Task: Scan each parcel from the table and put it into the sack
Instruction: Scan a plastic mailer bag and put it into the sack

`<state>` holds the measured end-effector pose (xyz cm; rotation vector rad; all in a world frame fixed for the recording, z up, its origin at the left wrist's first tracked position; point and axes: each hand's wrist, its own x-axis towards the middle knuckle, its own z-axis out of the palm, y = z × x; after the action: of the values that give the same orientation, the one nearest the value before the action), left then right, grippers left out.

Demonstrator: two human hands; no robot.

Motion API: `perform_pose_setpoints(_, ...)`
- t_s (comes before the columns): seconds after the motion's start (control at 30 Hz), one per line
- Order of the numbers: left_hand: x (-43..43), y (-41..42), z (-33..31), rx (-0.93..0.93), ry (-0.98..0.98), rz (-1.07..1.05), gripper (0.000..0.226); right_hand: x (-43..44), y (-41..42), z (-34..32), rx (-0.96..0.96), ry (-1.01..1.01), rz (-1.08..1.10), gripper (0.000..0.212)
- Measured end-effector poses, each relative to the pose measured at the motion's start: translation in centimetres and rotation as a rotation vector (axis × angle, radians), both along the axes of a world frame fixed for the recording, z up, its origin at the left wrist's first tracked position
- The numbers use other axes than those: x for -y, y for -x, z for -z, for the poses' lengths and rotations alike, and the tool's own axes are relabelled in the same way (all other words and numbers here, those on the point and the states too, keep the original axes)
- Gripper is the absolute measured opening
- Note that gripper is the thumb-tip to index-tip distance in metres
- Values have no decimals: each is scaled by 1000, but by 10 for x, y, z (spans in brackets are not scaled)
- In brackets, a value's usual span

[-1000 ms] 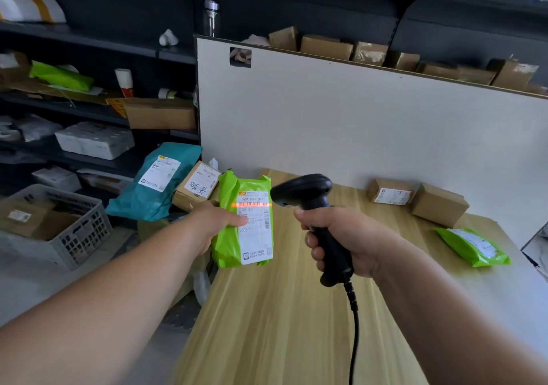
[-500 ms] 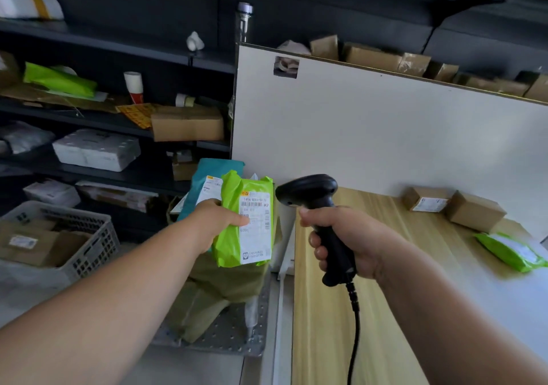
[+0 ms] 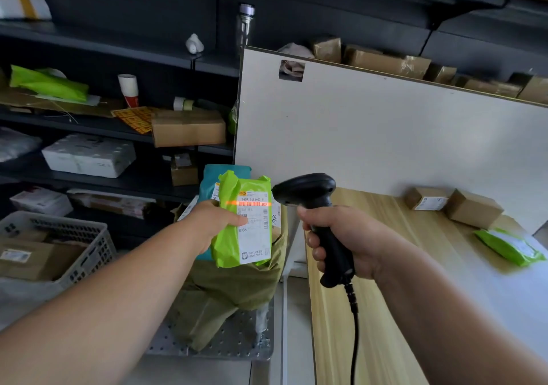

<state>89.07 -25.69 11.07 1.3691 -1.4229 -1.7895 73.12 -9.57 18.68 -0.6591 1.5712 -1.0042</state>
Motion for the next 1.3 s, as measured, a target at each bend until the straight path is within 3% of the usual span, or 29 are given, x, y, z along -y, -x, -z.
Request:
perform_pose_setpoints(1.0,34,2,25,44,-40,16,26,25,-3,15,10,-20,25,26)
perform_pose_setpoints(1.3,57,-10,33,53,-50,-76,31,46,4,29,-32,22,124,32)
